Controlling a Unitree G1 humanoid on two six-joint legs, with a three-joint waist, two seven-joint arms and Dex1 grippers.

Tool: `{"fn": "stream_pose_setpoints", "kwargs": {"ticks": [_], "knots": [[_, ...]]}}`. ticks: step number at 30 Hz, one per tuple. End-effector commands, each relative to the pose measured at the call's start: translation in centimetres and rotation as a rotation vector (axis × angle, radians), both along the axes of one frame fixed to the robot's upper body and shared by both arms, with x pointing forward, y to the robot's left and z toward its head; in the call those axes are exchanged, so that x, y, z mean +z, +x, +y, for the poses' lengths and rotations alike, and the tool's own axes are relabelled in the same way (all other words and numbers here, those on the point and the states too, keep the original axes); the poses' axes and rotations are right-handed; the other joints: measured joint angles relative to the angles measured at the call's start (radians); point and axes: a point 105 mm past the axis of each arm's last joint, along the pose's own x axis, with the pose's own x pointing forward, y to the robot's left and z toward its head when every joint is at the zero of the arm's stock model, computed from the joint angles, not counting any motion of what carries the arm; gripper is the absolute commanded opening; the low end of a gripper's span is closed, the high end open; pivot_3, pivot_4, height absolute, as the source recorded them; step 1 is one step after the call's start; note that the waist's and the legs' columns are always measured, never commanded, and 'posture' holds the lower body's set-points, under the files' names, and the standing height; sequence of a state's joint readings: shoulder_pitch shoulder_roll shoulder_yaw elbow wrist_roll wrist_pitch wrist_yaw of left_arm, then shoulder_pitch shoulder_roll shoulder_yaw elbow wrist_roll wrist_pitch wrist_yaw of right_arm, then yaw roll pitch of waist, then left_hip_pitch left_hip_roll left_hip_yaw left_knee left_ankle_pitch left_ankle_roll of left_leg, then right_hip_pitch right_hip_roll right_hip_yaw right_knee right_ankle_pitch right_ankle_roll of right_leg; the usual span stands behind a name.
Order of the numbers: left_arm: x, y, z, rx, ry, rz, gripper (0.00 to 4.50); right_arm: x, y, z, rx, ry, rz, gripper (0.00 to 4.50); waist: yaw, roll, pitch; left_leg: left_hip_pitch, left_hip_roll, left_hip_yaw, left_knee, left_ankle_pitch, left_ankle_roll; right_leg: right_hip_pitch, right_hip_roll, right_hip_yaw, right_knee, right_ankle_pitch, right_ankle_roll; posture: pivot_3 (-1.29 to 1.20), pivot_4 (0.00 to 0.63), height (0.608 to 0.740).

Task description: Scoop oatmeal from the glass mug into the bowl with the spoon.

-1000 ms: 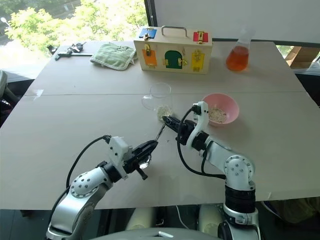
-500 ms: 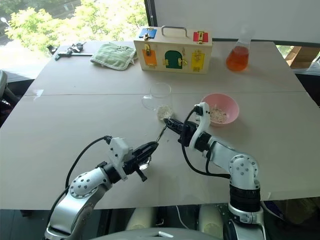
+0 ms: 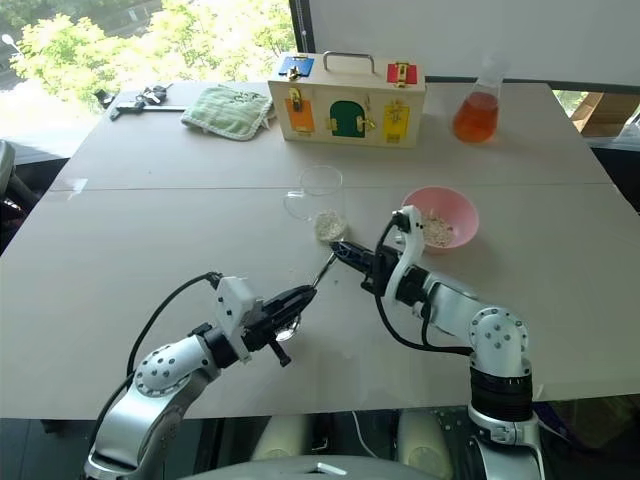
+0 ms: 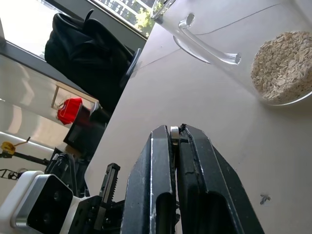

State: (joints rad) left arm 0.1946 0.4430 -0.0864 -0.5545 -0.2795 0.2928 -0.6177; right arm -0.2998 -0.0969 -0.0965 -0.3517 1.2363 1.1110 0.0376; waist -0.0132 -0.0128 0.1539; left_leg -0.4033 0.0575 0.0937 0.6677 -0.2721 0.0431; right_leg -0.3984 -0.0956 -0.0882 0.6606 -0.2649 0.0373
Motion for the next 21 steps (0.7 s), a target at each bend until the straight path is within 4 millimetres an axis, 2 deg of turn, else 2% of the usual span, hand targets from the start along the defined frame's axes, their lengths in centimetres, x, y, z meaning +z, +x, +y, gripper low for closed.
{"fn": "stream_pose_setpoints", "kwargs": {"ticks": [1, 5, 7, 9, 11, 12, 16, 19, 21], "knots": [[1.6, 0.6, 0.7, 0.012, -0.009, -0.072, 0.0, 0.4, -0.5, 0.1, 0.034, 0.008, -0.007, 0.04, 0.0, 0.0, 0.0, 0.0, 0.0, 0.0, 0.0, 0.0, 0.0, 0.0, 0.0, 0.0, 0.0, 0.0, 0.0, 0.0, 0.15, 0.74], [1.7, 0.7, 0.8, 0.013, -0.017, -0.066, 0.0, 0.4, -0.4, -0.2, 0.024, 0.006, -0.006, 0.04, 0.0, 0.0, 0.0, -0.001, 0.0, 0.0, 0.0, 0.0, 0.0, -0.001, 0.0, 0.0, 0.0, 0.0, 0.0, 0.0, 0.15, 0.74], [1.7, 0.7, 0.8, 0.013, -0.024, -0.06, 0.72, 0.5, -0.1, -0.5, 0.008, 0.008, -0.006, 0.0, 0.0, 0.0, 0.0, -0.005, 0.0, 0.0, 0.0, 0.0, 0.0, -0.005, 0.0, 0.0, 0.001, 0.0, 0.0, 0.0, 0.15, 0.74], [1.7, 0.8, 0.9, 0.024, -0.018, -0.068, 1.21, 0.6, 0.2, -0.9, -0.006, 0.01, -0.007, 0.0, 0.001, 0.0, 0.0, -0.01, 0.0, -0.001, 0.001, 0.0, 0.0, -0.01, 0.0, 0.0, 0.002, 0.0, 0.0, 0.0, 0.15, 0.74], [1.8, 0.9, 1.0, 0.029, -0.016, -0.07, 2.24, 0.7, 0.3, -1.1, -0.013, 0.012, -0.006, 0.0, 0.001, 0.0, 0.0, -0.011, 0.0, 0.0, 0.002, 0.001, -0.002, -0.011, 0.0, 0.0, 0.002, 0.0, 0.0, 0.0, 0.15, 0.74], [1.8, 0.9, 1.1, 0.035, -0.014, -0.074, 2.49, 0.7, 0.4, -1.2, -0.016, 0.013, -0.006, 0.0, 0.002, 0.0, 0.0, -0.012, 0.0, 0.0, 0.002, 0.002, -0.002, -0.011, 0.0, 0.0, 0.001, 0.0, 0.0, 0.0, 0.15, 0.74], [2.6, 1.2, 1.7, 0.047, 0.003, -0.106, 4.22, 1.0, 0.6, -1.8, -0.038, 0.019, -0.005, 0.0, 0.001, 0.0, 0.0, -0.012, 0.0, 0.0, 0.002, 0.001, -0.002, -0.011, 0.0, 0.0, 0.001, 0.0, 0.0, 0.0, 0.15, 0.74], [3.8, 1.5, 2.5, 0.042, -0.017, -0.125, 4.22, 1.4, 0.9, -2.5, -0.058, 0.023, -0.01, 0.0, 0.002, 0.0, 0.0, -0.012, 0.0, 0.0, 0.002, 0.001, -0.001, -0.011, 0.0, 0.0, 0.002, 0.0, 0.0, 0.0, 0.15, 0.74], [5.3, 2.5, 3.9, 0.072, -0.038, -0.15, 4.22, 1.9, 1.1, -3.4, -0.076, 0.022, -0.023, 0.0, 0.002, 0.0, 0.0, -0.012, 0.0, 0.0, 0.002, 0.001, -0.001, -0.011, 0.0, -0.001, 0.002, 0.0, 0.0, 0.0, 0.15, 0.74]]}}
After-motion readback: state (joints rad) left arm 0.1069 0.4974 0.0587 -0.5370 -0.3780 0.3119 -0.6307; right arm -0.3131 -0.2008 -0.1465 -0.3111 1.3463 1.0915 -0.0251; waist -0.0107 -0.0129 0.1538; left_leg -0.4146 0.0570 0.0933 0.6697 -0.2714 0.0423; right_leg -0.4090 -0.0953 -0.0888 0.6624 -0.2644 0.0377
